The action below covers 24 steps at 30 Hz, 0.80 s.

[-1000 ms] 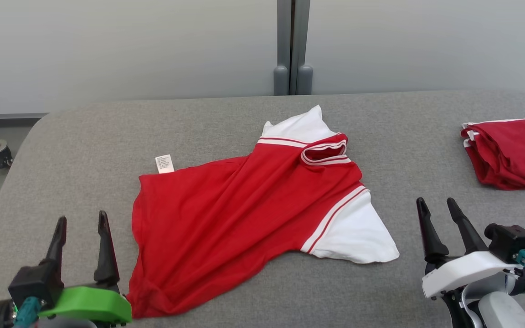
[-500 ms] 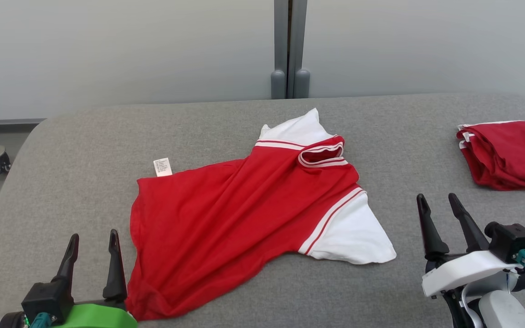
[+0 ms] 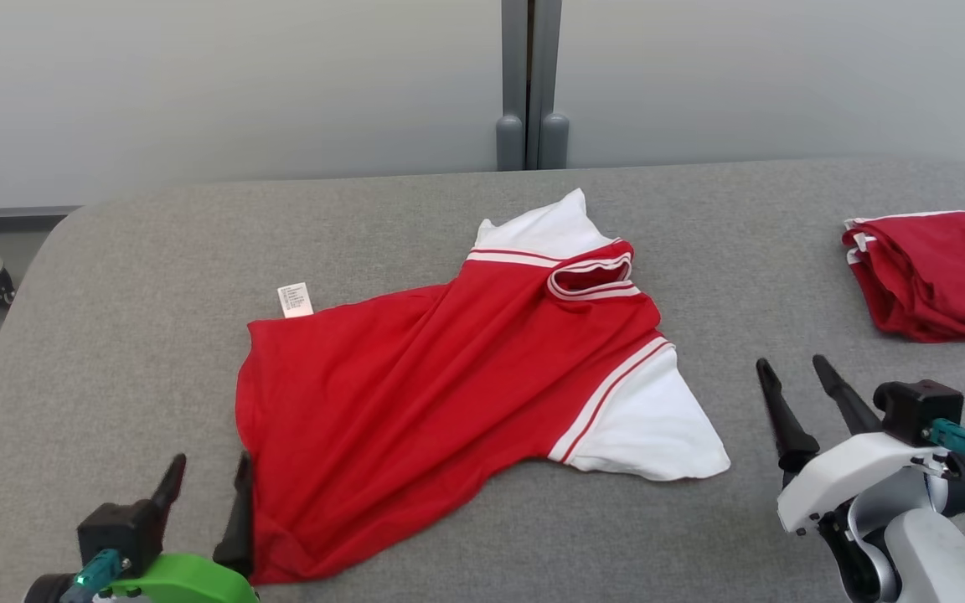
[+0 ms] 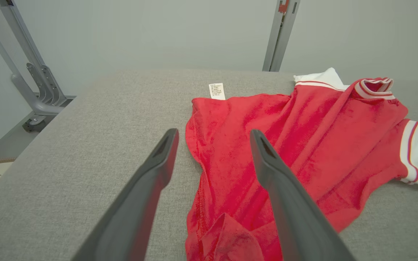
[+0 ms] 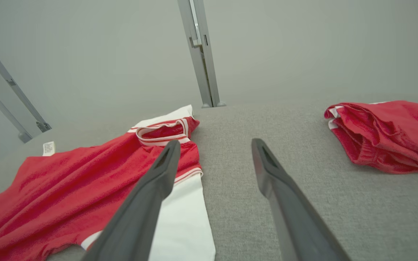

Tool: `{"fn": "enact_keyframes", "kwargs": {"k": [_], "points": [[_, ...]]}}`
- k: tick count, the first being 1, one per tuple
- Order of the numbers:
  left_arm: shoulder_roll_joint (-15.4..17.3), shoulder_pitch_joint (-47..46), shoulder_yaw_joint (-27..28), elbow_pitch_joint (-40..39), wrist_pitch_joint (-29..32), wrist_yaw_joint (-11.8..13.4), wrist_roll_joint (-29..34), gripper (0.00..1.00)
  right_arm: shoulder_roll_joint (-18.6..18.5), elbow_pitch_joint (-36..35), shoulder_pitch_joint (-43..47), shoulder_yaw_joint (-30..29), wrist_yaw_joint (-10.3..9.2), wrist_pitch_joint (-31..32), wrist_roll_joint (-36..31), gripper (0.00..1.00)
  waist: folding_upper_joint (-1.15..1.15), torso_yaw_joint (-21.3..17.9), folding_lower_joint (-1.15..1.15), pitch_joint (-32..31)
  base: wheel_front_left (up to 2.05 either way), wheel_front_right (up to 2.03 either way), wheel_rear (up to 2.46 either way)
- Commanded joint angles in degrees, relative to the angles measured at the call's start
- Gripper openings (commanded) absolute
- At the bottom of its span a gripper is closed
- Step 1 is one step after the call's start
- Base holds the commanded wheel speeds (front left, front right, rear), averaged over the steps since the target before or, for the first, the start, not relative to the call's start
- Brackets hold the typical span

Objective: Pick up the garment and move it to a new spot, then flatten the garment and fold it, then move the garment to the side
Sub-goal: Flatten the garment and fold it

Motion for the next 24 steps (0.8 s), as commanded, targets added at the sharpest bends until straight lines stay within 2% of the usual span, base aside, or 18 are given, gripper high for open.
{"fn": "enact_keyframes", "kwargs": {"k": [1,6,12,18,24], "points": [[0.9,0.0,-0.9,-0.3,3.4,-0.6,-0.8,1.0,-0.4,1.8,-1.1,0.3,-0.05,2.6,0.6,1.0,0.0,0.4,0.0,0.5,0.0,0.0,0.0],[3.4,1.5,-2.6,-3.3,15.1,-1.5,-2.9,1.0,-0.7,7.8,-4.3,3.2,-0.04,12.9,2.5,1.0,0.0,1.4,0.0,2.5,0.0,0.0,0.0],[4.7,0.7,-3.8,-5.2,23.3,-2.1,-5.6,1.0,0.4,13.7,-7.4,3.8,-0.04,22.1,5.1,1.0,0.0,2.6,0.0,4.4,0.0,0.0,0.0],[4.9,-0.7,-4.6,-4.8,26.4,-2.7,-6.6,1.0,1.7,17.0,-7.5,3.8,-0.05,25.7,5.9,1.0,0.0,3.1,0.0,5.3,0.0,0.0,0.0],[4.1,-3.4,-5.9,-1.5,26.5,-5.2,-7.8,1.0,2.3,17.9,-8.0,5.0,-0.05,26.1,6.3,1.0,0.0,2.4,0.0,6.6,0.0,0.0,0.0]]}}
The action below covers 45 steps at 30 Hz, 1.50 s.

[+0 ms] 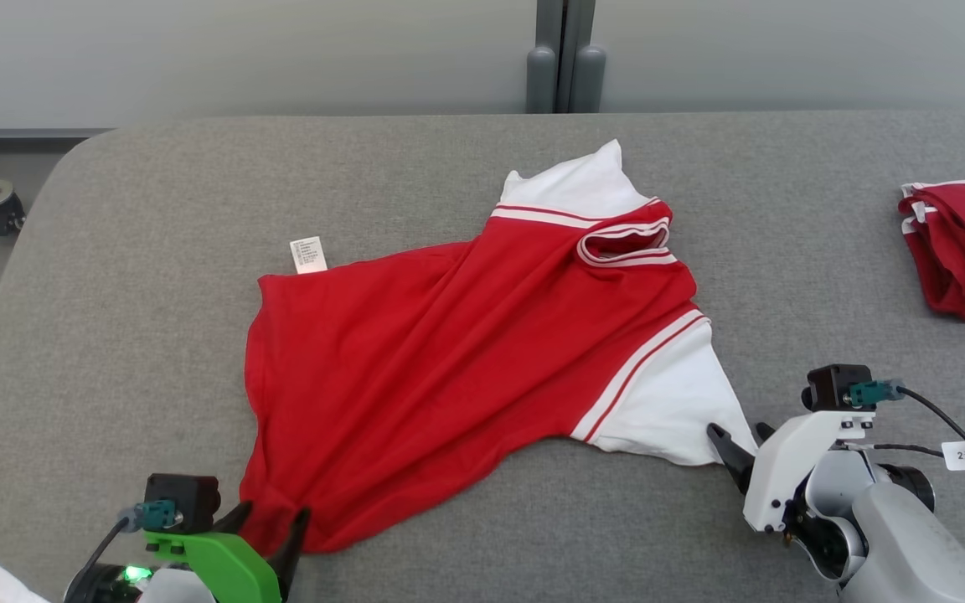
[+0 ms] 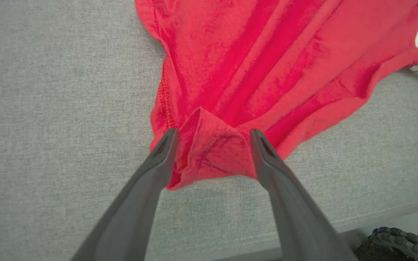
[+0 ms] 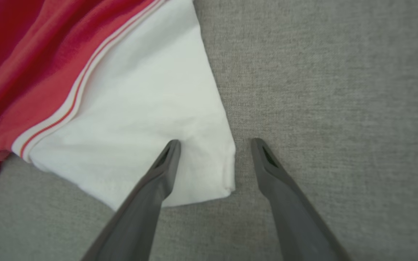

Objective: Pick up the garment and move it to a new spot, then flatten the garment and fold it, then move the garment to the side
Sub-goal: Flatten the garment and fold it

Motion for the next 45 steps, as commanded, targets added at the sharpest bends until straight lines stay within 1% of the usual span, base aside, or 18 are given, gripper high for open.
{"fn": "enact_keyframes", "kwargs": {"k": [1,2,3,4,5,6,7,8,9,10,16,18,21,28,33,38,42,45], "points": [[-0.2,-1.4,-0.4,0.8,0.1,-0.5,-0.1,1.0,0.8,1.2,0.5,1.0,-0.05,1.0,0.6,1.0,0.0,-0.5,0.0,0.6,0.0,0.0,0.0],[-0.3,-1.9,-0.5,1.5,0.0,-0.8,-0.2,1.0,0.9,1.2,0.5,1.4,-0.05,1.1,0.9,0.98,0.0,-0.7,0.0,0.8,0.0,0.0,0.0],[-0.5,-2.3,-0.6,2.0,0.0,-1.0,-0.5,0.95,1.0,1.3,0.5,1.7,-0.05,1.1,1.2,0.8,0.0,-0.8,0.0,0.9,0.0,0.0,0.0],[-0.6,-2.7,-0.7,2.5,0.0,-1.2,-0.8,0.82,1.1,1.4,0.5,2.1,-0.02,1.1,1.5,0.67,0.0,-1.0,0.0,1.1,0.0,0.0,0.0],[-0.7,-2.9,-0.8,3.1,0.4,-1.4,-1.0,0.59,1.2,1.5,0.5,2.4,-0.02,1.1,1.8,0.48,0.0,-1.2,0.0,1.2,0.0,0.0,0.0],[-0.6,-3.0,-0.9,3.5,0.6,-1.4,-1.2,0.49,1.2,1.7,0.6,2.7,-0.02,1.1,2.1,0.46,0.0,-1.3,0.0,1.2,0.0,0.0,0.0],[-0.5,-3.1,-0.9,3.7,0.7,-1.4,-1.3,0.43,1.3,1.8,0.7,3.0,-0.02,1.1,2.4,0.4,0.0,-1.3,0.0,1.3,0.0,0.0,0.0],[-0.5,-3.2,-0.8,3.9,0.6,-1.4,-1.3,0.3,1.3,1.8,0.8,3.4,-0.02,1.0,2.8,0.25,0.0,-1.4,0.0,1.3,0.0,0.0,0.0],[-0.5,-3.2,-0.8,3.9,0.6,-1.2,-1.4,0.06,1.3,1.8,0.8,3.6,-0.03,0.8,3.1,0.0,0.0,-1.5,0.0,1.3,0.0,0.0,0.0],[-0.5,-2.9,-0.7,3.9,0.7,-1.1,-1.5,0.0,1.2,1.5,0.8,3.9,-0.03,0.3,3.6,0.0,0.0,-1.5,0.0,1.3,0.0,0.0,0.0],[-0.3,-1.4,0.3,1.7,-1.0,-0.8,-2.2,0.0,0.8,-1.1,1.1,4.5,-0.02,-4.7,7.6,0.0,0.0,-1.3,0.0,0.4,0.0,0.0,0.0],[0.1,-1.0,0.9,0.8,-1.6,-0.5,-2.4,0.0,0.5,-2.2,1.2,4.2,-0.03,-6.2,10.1,0.0,0.0,-1.1,0.0,-0.1,0.0,0.0,0.0],[0.5,-0.6,1.8,-0.8,-2.7,-0.3,-2.7,0.0,0.5,-5.3,1.7,3.1,-0.03,-7.9,15.9,0.0,0.0,-0.9,0.0,-0.5,0.0,0.0,0.0],[1.2,-1.7,4.2,-3.9,-7.2,0.0,-2.1,0.0,-2.7,-14.8,2.8,2.4,-0.03,-13.3,24.8,0.0,0.0,-0.6,0.0,0.5,0.0,0.0,0.0],[2.1,-5.3,5.4,-4.3,-10.6,-0.4,-0.7,0.0,-4.5,-19.6,0.4,3.1,-0.03,-16.6,29.8,0.0,0.0,-1.0,0.0,3.3,0.0,0.0,0.0],[3.7,-12.5,5.6,-2.1,-11.4,-2.1,0.6,0.0,-4.7,-20.4,-5.0,3.8,-0.02,-18.4,34.0,0.0,0.0,-1.4,0.0,7.5,0.0,0.0,0.0],[3.7,-22.0,4.6,1.3,-10.9,-4.0,0.0,0.0,-5.0,-18.8,-12.1,4.6,-0.02,-17.5,37.5,0.0,0.0,-0.9,0.0,12.1,0.0,0.0,0.0],[3.3,-31.0,3.6,5.8,-10.8,-5.1,-1.2,0.0,-5.5,-17.2,-18.9,4.9,-0.02,-17.1,39.2,0.0,0.0,-0.5,0.0,15.6,0.0,0.0,0.0]]}}
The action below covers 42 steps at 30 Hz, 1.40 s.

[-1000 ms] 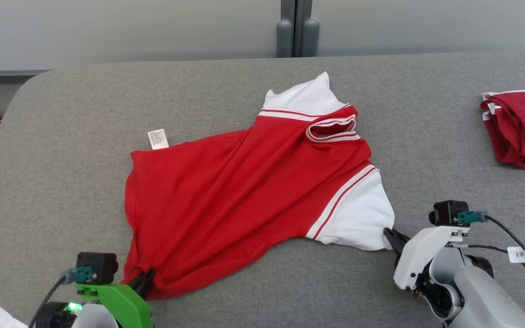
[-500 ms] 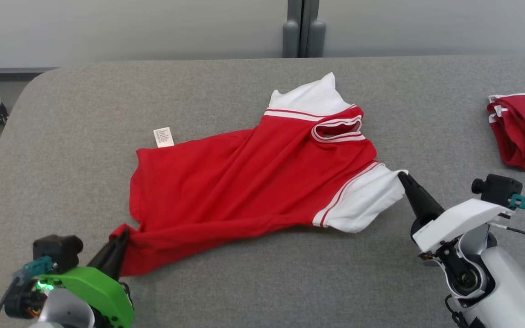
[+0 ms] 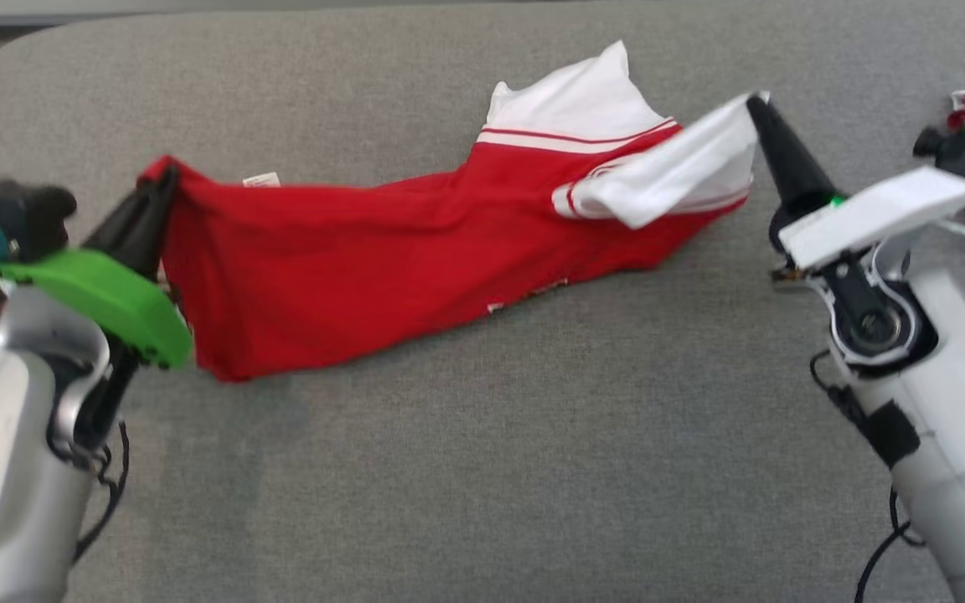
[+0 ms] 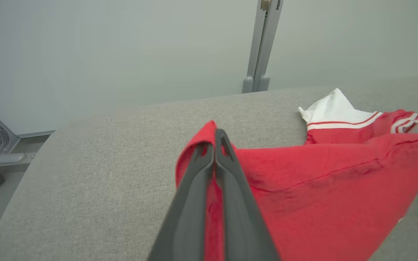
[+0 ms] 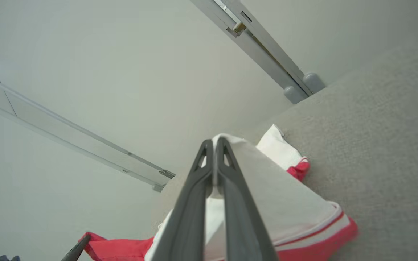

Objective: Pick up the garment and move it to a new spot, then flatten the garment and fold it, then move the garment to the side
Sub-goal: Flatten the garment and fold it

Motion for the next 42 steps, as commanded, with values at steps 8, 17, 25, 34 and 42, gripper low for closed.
{"fn": "enact_keyframes", "kwargs": {"k": [8,17,25,34,42], "points": [[1.3,-25.5,-3.5,13.0,-1.7,-1.0,-5.0,0.0,0.0,8.6,-24.9,2.3,0.01,-2.4,-0.8,0.0,0.0,-0.1,0.0,11.6,0.0,0.0,0.0],[2.3,-47.6,-6.4,22.5,-0.4,-1.0,-14.3,0.0,-0.9,14.7,-48.4,7.2,0.01,-5.8,-3.1,0.0,0.0,-0.3,0.0,13.6,0.0,0.0,0.0],[2.7,-62.2,-6.9,29.5,1.6,-1.0,-19.9,0.0,-1.4,20.7,-63.9,9.0,0.01,-7.5,-3.0,0.0,0.0,-1.3,0.0,13.4,0.0,0.0,0.0],[1.4,-63.0,-10.1,29.7,4.4,-1.0,-28.9,0.0,-3.9,22.6,-66.6,12.0,0.01,-5.8,0.0,0.0,0.0,-2.0,0.0,13.3,0.0,0.0,0.0],[4.8,-47.6,-15.6,16.5,9.0,-1.0,-42.9,0.0,-9.1,15.1,-51.0,17.1,0.01,-2.8,5.4,0.0,0.0,-3.5,0.0,8.1,0.0,0.0,0.0]]}}
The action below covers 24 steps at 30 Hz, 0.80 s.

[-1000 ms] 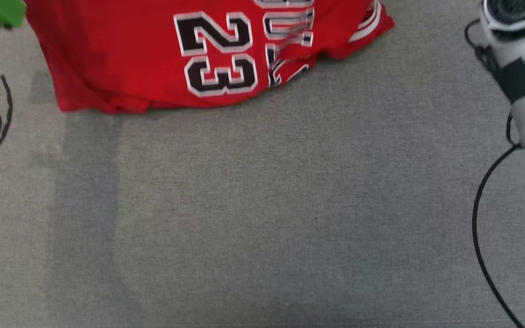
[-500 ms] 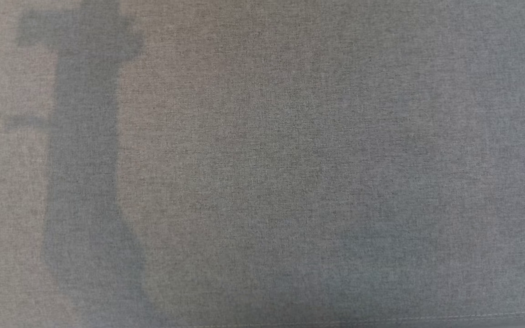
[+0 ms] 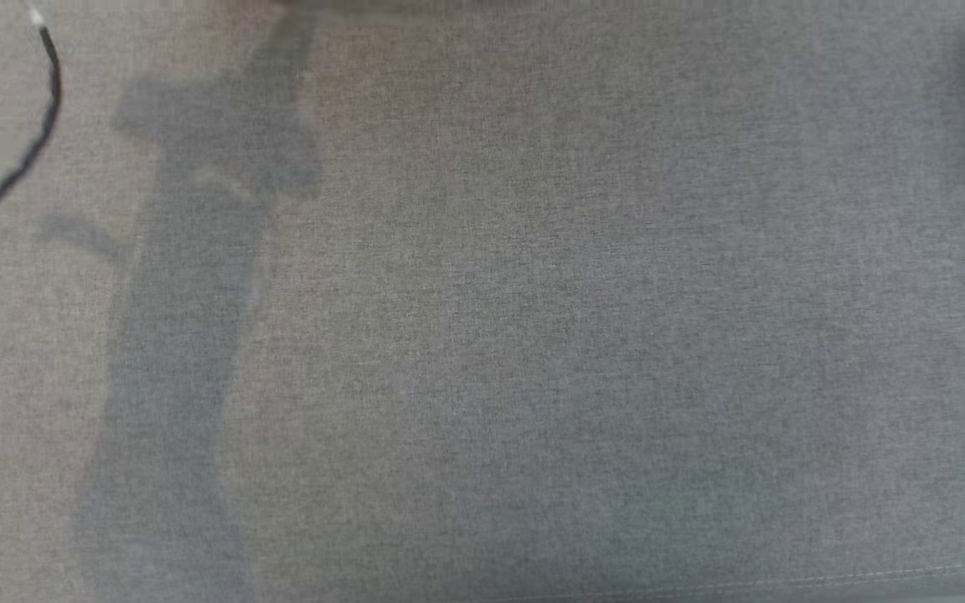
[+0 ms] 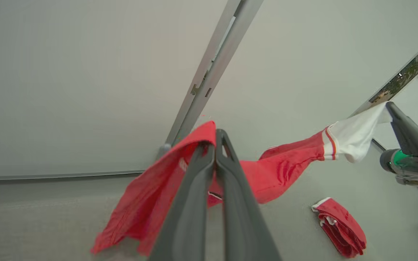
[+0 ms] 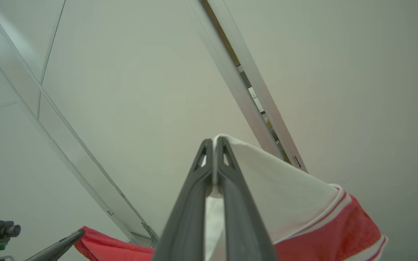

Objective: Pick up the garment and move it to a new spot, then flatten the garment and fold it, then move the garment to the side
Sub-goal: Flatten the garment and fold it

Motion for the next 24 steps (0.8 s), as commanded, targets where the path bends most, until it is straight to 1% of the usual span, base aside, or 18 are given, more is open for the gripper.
{"fn": "enact_keyframes", "kwargs": {"k": [1,4,6,9,13,15,17,21,24], "points": [[1.5,3.8,-0.9,-2.8,0.8,-0.2,-2.1,0.0,-1.4,-2.1,3.6,0.8,0.01,0.6,1.0,0.0,0.0,-1.1,0.0,-3.6,0.0,0.0,0.0],[3.3,10.4,-1.6,-7.8,1.0,-0.2,-6.5,0.0,-4.0,-6.7,10.4,2.2,0.01,1.7,3.2,0.0,0.0,-1.5,0.0,-7.5,0.0,0.0,0.0],[4.1,14.9,-2.1,-10.8,1.7,-0.2,-9.5,0.0,-6.4,-9.5,15.3,3.3,0.01,3.8,4.3,0.0,0.0,-1.8,0.0,-10.3,0.0,0.0,0.0],[7.2,21.9,-4.3,-14.9,3.5,-0.2,-11.0,0.0,-10.4,-12.9,23.1,4.8,0.01,7.5,6.3,0.0,0.0,-2.4,0.0,-14.5,0.0,0.0,0.0],[11.9,29.9,-8.6,-18.1,7.3,-0.2,-10.7,0.0,-15.2,-15.5,33.1,7.3,0.01,13.9,8.6,0.0,0.0,-3.0,0.0,-18.8,0.0,0.0,0.0],[15.0,33.0,-11.4,-18.5,9.8,-0.2,-8.8,0.0,-17.7,-16.7,37.5,8.8,0.01,17.6,9.2,0.0,0.0,-3.3,0.0,-20.5,0.0,0.0,0.0],[16.9,35.5,-13.8,-19.3,11.8,-0.1,-7.7,0.0,-20.1,-17.9,41.7,10.6,0.01,21.2,9.4,0.0,0.0,-3.4,0.0,-21.8,0.0,0.0,0.0],[19.7,39.9,-16.2,-22.2,15.0,1.9,-8.9,0.0,-24.3,-21.8,48.8,13.2,0.01,27.7,9.9,0.0,0.0,-3.5,0.0,-23.2,0.0,0.0,0.0],[21.7,43.1,-18.4,-25.2,17.2,3.7,-8.7,0.0,-27.4,-25.6,53.4,14.8,0.0,32.2,10.4,0.0,0.0,-3.4,0.0,-23.6,0.0,0.0,0.0]]}}
